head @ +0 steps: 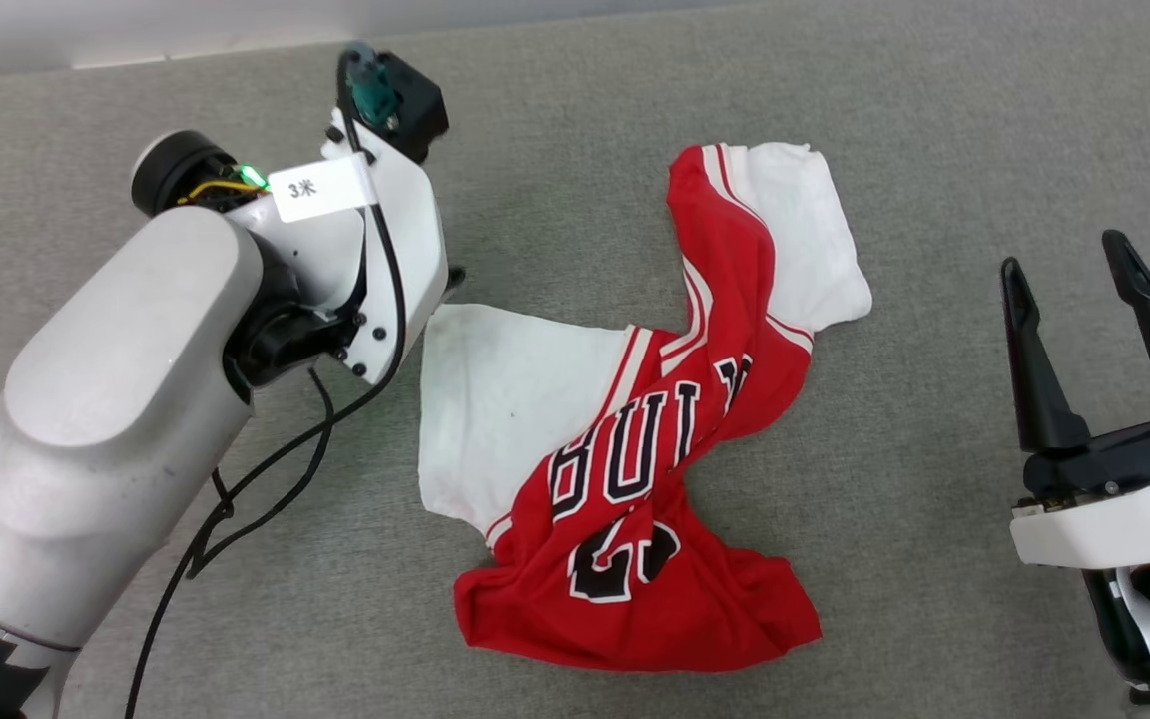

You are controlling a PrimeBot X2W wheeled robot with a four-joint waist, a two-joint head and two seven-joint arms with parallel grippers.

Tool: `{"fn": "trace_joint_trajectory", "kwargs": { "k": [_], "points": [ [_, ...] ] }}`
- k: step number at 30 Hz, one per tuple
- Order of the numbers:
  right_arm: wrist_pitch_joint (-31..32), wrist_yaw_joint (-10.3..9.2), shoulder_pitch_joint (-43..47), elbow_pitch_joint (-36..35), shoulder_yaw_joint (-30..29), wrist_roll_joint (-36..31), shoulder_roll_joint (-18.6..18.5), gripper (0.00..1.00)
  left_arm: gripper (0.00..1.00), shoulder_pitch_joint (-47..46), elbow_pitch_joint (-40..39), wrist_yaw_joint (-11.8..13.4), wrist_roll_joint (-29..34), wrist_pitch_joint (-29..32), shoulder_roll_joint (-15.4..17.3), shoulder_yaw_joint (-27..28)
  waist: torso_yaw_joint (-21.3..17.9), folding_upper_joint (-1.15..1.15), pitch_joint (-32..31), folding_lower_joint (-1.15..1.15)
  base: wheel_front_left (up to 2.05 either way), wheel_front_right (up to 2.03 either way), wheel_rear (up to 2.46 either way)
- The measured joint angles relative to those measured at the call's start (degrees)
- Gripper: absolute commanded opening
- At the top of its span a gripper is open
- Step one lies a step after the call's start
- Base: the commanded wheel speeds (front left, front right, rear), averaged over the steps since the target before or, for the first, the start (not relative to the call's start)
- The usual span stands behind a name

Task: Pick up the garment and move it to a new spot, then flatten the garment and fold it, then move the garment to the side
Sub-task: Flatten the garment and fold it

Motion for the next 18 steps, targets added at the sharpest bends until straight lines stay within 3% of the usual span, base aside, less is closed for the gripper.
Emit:
{"fn": "trace_joint_trajectory", "kwargs": {
  "k": [5,13,14,18],
  "points": [
    [-0.4,0.0,-0.2,0.4,1.0,-0.4,0.4,1.0,1.0,-2.1,2.8,0.0,-3.7,4.6,1.3,-6.2,-1.9,0.0,2.2,0.0,0.0,0.0,0.0],
    [-1.1,0.01,-1.8,2.2,2.2,-0.6,0.7,1.0,1.0,-3.6,5.7,0.0,-7.3,6.9,3.1,-15.8,-4.3,0.0,5.0,0.0,0.0,0.0,0.0],
    [-1.1,0.0,-2.1,2.4,2.2,-0.5,0.6,1.0,0.0,-3.9,5.7,0.0,-7.8,7.0,3.4,-16.6,-4.4,0.0,5.1,0.0,0.0,0.0,0.0],
    [-1.1,0.01,-2.5,3.2,1.3,-0.4,-0.2,1.0,0.0,-4.4,5.5,0.0,-10.0,3.3,4.7,-18.4,-4.0,0.0,4.4,0.0,0.0,0.0,0.0]
  ]
}}
